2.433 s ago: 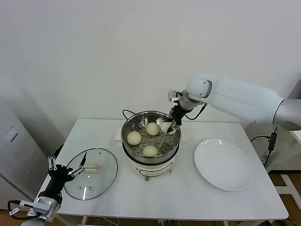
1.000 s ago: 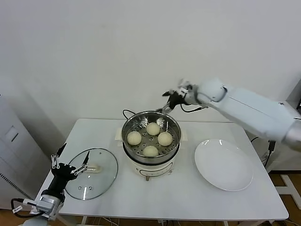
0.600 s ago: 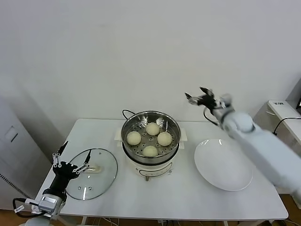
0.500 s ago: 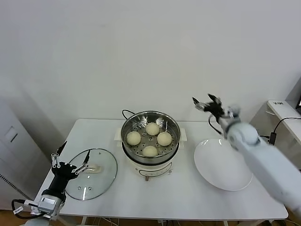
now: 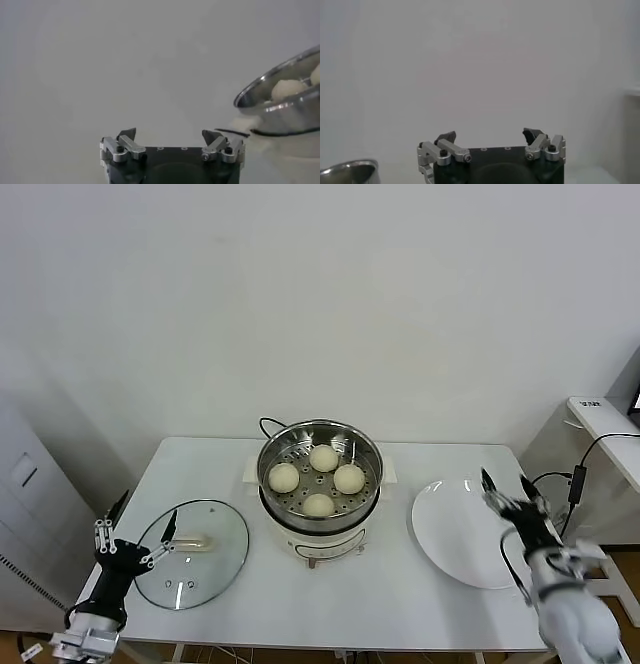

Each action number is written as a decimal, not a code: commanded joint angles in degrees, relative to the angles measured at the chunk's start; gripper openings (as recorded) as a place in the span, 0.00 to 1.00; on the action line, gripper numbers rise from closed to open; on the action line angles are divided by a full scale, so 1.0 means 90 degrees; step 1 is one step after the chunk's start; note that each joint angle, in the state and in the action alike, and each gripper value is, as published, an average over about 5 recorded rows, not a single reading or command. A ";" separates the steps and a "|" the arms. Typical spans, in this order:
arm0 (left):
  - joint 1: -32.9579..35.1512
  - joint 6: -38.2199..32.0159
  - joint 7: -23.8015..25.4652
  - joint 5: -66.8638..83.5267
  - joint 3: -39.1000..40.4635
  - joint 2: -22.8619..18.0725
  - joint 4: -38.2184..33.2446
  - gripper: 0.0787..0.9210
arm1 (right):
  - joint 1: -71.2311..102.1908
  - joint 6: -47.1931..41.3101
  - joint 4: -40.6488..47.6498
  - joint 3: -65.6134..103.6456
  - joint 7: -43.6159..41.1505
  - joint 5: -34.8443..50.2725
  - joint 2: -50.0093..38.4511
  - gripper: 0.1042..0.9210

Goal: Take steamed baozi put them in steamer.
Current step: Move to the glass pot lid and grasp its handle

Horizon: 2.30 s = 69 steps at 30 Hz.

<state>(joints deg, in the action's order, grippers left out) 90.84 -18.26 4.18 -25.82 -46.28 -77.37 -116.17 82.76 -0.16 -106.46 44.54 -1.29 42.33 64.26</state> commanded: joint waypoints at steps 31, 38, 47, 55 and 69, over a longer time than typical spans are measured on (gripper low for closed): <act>-0.1655 -0.0486 -0.1168 -0.5777 0.0202 0.0009 0.2914 0.88 | 0.2191 0.0300 -0.1152 0.1274 -0.0413 -0.0728 0.1166 0.88; -0.1957 -0.0359 -0.1190 -0.5886 0.0324 0.0016 0.3174 0.88 | 0.2244 0.0324 -0.1183 0.1306 -0.0415 -0.0741 0.1179 0.88; -0.2337 -0.0256 -0.1270 -0.6043 0.0542 -0.0019 0.3551 0.88 | 0.2357 0.0370 -0.1196 0.1384 -0.0441 -0.0750 0.1237 0.88; -0.2464 -0.0328 -0.1466 -0.5949 0.0516 -0.0028 0.3874 0.77 | 0.2414 0.0405 -0.1195 0.1443 -0.0477 -0.0753 0.1261 0.88; -0.2063 -0.0247 -0.1596 -0.4723 0.0543 0.0235 0.3058 0.28 | 0.2453 0.0479 -0.1213 0.1540 -0.0499 -0.0744 0.1198 0.88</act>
<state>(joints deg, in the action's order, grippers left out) 71.30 -21.54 -9.97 -75.05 -41.61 -77.01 -83.57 104.76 4.14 -117.24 58.23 -5.74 35.60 75.31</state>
